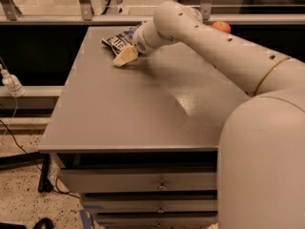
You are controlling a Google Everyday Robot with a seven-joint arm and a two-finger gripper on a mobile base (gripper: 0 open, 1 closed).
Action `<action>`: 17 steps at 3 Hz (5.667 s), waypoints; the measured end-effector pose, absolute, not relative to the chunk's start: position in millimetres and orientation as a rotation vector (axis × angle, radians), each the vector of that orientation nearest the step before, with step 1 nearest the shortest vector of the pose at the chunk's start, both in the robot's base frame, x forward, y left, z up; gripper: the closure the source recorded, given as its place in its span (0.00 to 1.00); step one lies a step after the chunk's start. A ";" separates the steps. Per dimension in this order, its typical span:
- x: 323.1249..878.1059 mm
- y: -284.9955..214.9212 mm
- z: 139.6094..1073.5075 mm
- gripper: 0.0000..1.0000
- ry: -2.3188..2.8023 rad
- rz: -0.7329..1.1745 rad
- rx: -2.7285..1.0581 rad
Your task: Move blue chip bag near apple
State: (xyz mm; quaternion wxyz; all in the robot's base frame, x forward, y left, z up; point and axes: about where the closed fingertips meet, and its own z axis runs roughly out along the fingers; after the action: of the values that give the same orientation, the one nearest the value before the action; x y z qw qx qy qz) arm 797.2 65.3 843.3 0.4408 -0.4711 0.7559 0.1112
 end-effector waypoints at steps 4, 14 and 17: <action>806.3 41.4 926.9 1.00 1.712 0.219 -1.104; 889.4 -142.0 932.7 1.00 1.637 -0.188 -1.334; 884.8 -142.3 917.9 1.00 1.647 -0.140 -1.371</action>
Offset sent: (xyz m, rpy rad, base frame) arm -0.0043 -0.0132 0.0263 0.0720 -0.0561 -0.0327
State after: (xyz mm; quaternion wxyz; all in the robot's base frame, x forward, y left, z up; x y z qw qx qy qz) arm 884.8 -142.3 917.9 0.4767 -0.5613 0.6741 -0.0573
